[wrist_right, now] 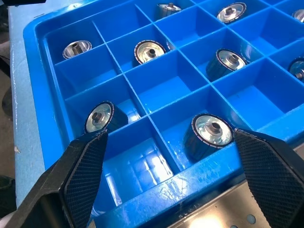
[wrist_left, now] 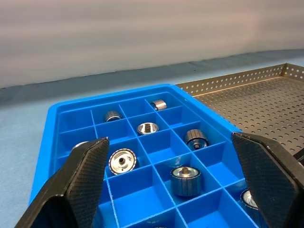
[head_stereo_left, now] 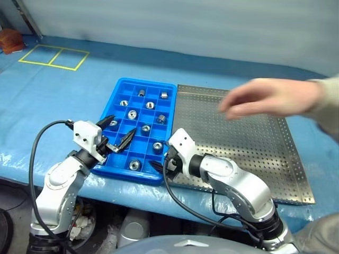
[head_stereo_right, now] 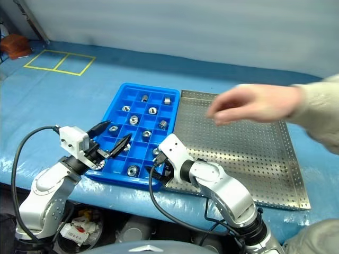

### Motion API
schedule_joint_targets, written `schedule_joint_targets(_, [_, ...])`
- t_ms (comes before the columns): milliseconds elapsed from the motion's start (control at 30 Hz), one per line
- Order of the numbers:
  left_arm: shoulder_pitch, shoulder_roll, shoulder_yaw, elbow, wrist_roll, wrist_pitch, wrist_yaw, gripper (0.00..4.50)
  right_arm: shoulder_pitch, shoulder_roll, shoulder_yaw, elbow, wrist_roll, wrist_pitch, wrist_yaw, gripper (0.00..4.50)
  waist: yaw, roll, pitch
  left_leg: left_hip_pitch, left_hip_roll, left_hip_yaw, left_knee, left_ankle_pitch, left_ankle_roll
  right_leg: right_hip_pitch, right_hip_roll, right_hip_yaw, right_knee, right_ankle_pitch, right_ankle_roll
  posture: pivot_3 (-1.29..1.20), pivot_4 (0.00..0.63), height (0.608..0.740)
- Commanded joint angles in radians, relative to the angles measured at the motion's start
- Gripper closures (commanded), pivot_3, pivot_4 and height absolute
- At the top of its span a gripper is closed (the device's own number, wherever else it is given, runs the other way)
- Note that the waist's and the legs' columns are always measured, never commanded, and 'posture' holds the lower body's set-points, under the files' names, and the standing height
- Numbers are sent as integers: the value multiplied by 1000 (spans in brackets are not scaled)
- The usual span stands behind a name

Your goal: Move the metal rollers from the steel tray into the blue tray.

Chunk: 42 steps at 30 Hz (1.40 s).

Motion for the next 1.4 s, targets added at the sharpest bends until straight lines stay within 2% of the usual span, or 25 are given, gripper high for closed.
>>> schedule_joint_targets(33, [1,3,3,-15,-5,-8,-1,0,3,9,5,-38,8,-22,-8,16,-7,0,0,0,0,0,0,0,0,0,0,0,0,0,0,333,150,740])
schedule_joint_targets(500, [39,1,22,-32,-10,-18,7,0,38,22,22,-52,18,-24,-21,16,-28,0,0,0,1,-3,1,0,0,2,0,0,0,0,0,342,150,740])
schedule_joint_targets(1133, [12,1,11,1,-7,-19,-8,0,43,-14,-30,-66,13,-34,-28,16,-33,0,0,0,1,-3,1,0,0,2,-1,0,0,0,0,308,150,740])
schedule_joint_targets(1400, [-1,0,13,13,-8,-19,-16,0,47,-3,-8,-71,15,-32,-33,16,-43,0,0,0,1,-3,1,0,0,2,-1,0,1,0,0,302,150,740])
